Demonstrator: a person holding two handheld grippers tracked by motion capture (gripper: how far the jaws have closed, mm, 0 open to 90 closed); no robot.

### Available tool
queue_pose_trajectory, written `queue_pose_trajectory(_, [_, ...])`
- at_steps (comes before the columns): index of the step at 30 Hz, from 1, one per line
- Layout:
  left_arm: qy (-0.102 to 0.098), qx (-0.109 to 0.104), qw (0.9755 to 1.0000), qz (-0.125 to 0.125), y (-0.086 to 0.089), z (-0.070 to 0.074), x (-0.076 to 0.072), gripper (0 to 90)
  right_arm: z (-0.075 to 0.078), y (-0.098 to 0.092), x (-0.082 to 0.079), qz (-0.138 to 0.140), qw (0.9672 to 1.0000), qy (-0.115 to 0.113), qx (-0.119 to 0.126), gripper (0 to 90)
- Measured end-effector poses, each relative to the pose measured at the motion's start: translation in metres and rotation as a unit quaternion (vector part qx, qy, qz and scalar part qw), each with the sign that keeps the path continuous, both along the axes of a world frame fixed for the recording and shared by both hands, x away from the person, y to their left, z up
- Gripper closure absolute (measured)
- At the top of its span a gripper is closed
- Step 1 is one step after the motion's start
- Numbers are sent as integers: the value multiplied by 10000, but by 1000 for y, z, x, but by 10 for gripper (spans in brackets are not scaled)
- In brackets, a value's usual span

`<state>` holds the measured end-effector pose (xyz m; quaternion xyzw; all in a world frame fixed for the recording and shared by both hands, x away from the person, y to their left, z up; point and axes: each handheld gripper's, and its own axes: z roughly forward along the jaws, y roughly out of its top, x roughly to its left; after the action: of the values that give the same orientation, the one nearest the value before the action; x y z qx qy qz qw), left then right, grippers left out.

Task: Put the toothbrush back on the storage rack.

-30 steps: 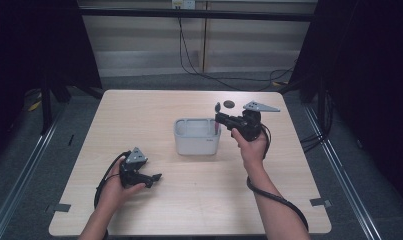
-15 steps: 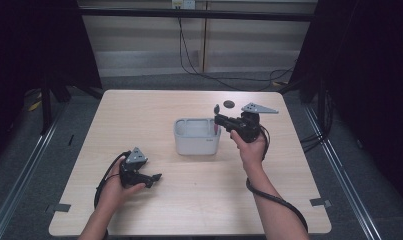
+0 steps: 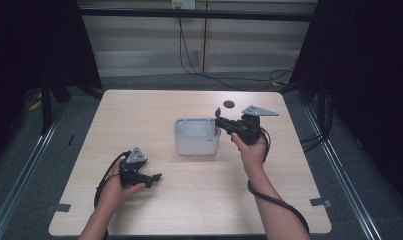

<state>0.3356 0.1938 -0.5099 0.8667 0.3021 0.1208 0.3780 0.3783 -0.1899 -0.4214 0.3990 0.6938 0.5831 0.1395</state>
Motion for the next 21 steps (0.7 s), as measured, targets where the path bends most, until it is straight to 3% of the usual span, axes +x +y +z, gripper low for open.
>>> queue_pose_trajectory(21, [4, -2, 10000, 0, 0, 0, 0, 161, -7, 2, -5, 45, 9999, -37, -150, 818])
